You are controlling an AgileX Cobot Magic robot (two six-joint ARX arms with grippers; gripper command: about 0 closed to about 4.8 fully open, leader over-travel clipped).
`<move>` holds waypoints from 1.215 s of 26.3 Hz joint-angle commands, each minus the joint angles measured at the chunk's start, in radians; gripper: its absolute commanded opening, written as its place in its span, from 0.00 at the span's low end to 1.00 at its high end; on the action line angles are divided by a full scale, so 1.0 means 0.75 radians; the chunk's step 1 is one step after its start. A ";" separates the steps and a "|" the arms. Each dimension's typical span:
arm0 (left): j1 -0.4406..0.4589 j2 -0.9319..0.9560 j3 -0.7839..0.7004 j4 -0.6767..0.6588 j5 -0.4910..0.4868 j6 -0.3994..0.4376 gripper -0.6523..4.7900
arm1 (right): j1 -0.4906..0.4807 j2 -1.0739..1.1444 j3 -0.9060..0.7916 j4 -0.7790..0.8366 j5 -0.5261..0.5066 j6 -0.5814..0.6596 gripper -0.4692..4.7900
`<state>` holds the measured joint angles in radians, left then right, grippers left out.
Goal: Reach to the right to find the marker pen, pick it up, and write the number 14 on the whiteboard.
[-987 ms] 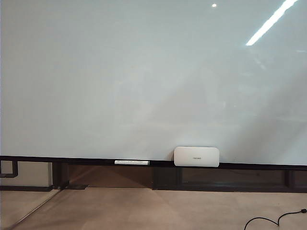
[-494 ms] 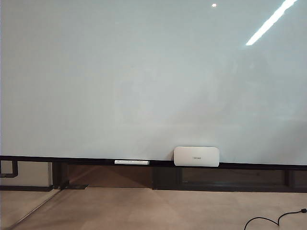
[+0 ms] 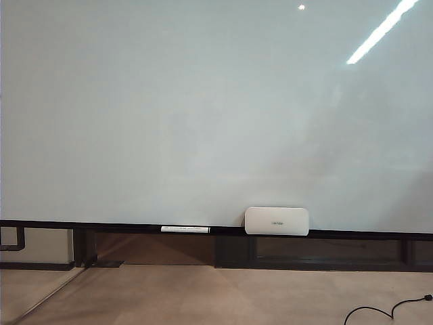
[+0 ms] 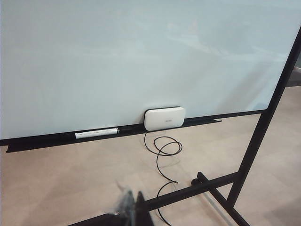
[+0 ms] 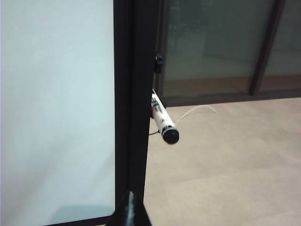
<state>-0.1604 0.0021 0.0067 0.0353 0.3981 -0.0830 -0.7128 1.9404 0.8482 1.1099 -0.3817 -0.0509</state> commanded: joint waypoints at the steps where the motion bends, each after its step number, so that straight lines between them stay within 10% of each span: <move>1: 0.000 0.001 0.004 0.025 -0.027 -0.004 0.11 | -0.024 0.066 0.052 0.024 -0.034 0.003 0.13; 16: -0.002 0.317 0.005 0.228 -0.052 0.061 0.11 | -0.041 0.513 0.468 0.103 -0.210 -0.065 0.10; 24: -0.002 0.731 0.044 0.551 -0.044 0.092 0.11 | -0.052 0.558 0.517 0.183 -0.233 -0.106 0.35; 28: -0.002 0.898 0.127 0.568 0.001 0.140 0.11 | -0.058 0.562 0.556 0.192 -0.214 -0.105 0.74; 32: -0.002 0.997 0.151 0.627 0.038 0.148 0.11 | -0.058 0.575 0.630 0.151 -0.218 -0.064 0.73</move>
<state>-0.1608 0.7448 0.1135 0.4740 0.4168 0.0231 -0.7559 2.3718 1.3037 1.2304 -0.5430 -0.1139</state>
